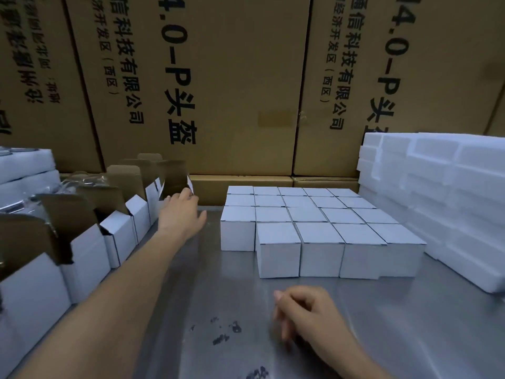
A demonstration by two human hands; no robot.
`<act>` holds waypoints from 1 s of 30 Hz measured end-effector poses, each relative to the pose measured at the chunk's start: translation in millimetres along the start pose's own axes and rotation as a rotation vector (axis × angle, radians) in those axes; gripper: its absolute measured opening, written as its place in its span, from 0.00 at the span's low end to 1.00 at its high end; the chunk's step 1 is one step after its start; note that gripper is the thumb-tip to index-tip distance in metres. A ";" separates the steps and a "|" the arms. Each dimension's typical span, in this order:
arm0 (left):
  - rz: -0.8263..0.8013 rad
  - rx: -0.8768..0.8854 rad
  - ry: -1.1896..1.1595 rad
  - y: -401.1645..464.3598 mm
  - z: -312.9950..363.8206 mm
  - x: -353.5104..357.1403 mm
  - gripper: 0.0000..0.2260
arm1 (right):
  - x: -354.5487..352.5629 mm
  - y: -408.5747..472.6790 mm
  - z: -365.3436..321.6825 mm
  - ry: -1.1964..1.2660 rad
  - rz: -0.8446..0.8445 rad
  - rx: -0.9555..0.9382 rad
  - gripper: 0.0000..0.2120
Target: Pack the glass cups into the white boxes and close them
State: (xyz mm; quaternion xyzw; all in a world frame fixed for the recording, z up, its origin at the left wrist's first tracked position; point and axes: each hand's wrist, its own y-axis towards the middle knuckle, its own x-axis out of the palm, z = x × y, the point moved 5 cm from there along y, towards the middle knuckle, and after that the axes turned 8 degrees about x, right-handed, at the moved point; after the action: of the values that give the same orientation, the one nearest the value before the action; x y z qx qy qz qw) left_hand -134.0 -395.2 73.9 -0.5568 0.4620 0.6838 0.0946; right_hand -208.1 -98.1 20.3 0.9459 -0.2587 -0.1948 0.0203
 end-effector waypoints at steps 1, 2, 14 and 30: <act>0.058 0.002 -0.003 -7.3 3.2 -13.9 0.19 | -2.3 -3.3 -2.3 -0.017 0.101 -0.043 0.20; 0.112 0.000 -0.012 -15.4 6.0 -28.1 0.18 | -7.4 -7.3 -2.9 -0.014 0.203 -0.092 0.20; 0.268 0.150 -0.221 -157.8 96.4 -120.0 0.12 | -28.5 -74.0 4.2 0.283 0.440 0.027 0.19; 0.529 0.309 -0.550 -221.0 176.7 -159.0 0.10 | -22.8 -79.2 1.3 0.321 0.371 0.100 0.03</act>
State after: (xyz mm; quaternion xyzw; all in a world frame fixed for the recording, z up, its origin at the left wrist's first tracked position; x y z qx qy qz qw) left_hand -53.2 -81.0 84.3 -0.1943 0.6440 0.7304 0.1181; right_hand -188.5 -18.1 16.2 0.9009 -0.4305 -0.0218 0.0498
